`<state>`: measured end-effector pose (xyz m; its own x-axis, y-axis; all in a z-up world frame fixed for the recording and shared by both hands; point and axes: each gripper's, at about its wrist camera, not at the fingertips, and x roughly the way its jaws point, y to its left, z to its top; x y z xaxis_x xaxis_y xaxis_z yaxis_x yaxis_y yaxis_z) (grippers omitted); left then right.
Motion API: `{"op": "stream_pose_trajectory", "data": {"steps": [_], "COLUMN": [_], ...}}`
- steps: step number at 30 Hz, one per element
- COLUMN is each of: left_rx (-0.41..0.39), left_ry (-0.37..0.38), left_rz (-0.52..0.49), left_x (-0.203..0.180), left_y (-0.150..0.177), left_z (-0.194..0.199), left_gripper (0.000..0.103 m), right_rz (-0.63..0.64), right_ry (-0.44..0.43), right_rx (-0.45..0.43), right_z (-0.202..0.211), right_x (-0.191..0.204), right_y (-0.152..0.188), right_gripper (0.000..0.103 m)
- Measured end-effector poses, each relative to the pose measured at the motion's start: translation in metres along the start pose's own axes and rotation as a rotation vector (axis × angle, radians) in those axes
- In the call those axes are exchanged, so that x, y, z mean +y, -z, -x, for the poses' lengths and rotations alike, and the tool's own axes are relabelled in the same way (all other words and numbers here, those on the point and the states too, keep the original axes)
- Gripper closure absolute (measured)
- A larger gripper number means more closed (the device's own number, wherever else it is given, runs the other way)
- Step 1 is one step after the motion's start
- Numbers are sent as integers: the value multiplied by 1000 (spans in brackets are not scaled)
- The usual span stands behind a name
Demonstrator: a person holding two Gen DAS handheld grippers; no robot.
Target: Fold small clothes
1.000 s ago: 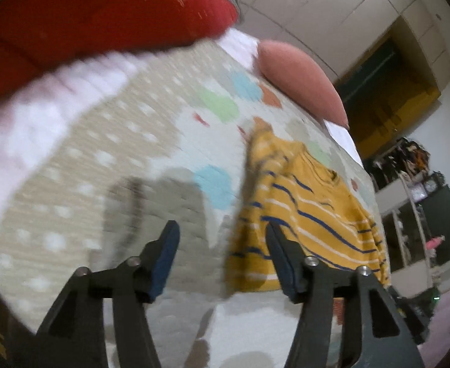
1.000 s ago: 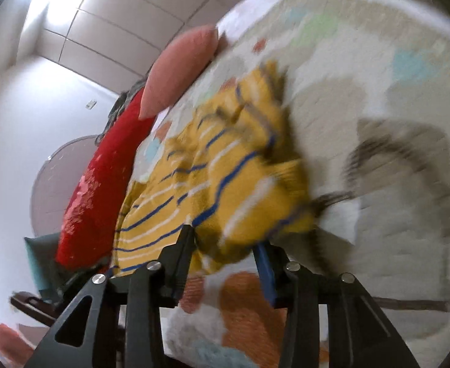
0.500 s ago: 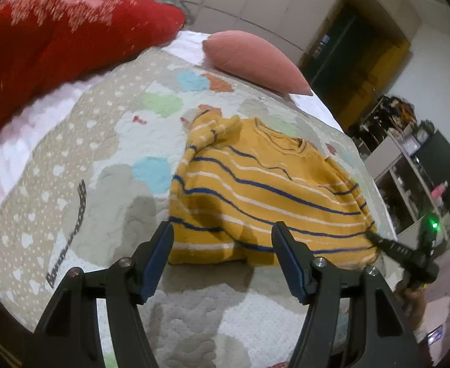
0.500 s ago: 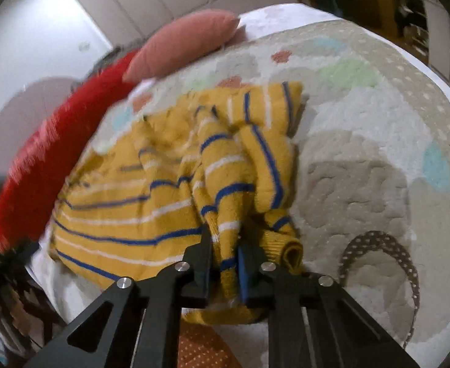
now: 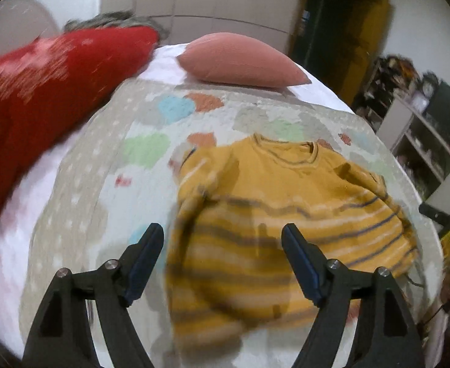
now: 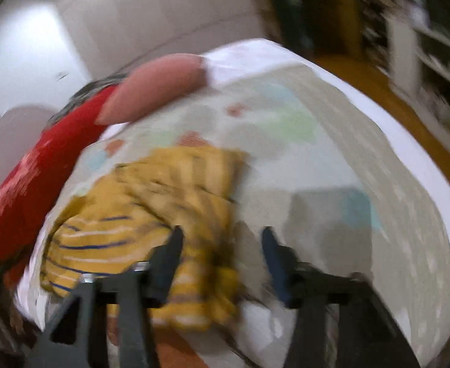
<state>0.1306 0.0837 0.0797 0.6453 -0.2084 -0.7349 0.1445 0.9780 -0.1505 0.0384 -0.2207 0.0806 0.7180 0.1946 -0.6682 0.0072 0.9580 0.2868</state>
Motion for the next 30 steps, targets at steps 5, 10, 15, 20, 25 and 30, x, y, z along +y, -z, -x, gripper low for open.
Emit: {"op": "stream_pose_trajectory", "data": {"steps": [5, 10, 15, 20, 25, 30], "left_rx": [101, 277, 232, 256, 248, 162], "left_ry": [-36, -21, 39, 36, 152, 23], "left_rz": [-83, -182, 28, 115, 284, 266], "left_x": [-1, 1, 40, 54, 78, 82], "left_y": [-33, -36, -64, -58, -59, -57], "left_z": [-65, -121, -124, -154, -147, -100], "left_gripper": [25, 61, 91, 88, 75, 41], "right_rz": [209, 260, 76, -104, -305, -332], "right_ry": [-8, -1, 15, -31, -203, -202], "right_rx": [125, 240, 171, 221, 243, 192], "right_z": [-76, -129, -130, -163, -174, -143], "right_x": [51, 61, 18, -16, -50, -50], "right_y": [-33, -41, -72, -69, -72, -75], "right_gripper": [41, 96, 97, 97, 91, 59]}}
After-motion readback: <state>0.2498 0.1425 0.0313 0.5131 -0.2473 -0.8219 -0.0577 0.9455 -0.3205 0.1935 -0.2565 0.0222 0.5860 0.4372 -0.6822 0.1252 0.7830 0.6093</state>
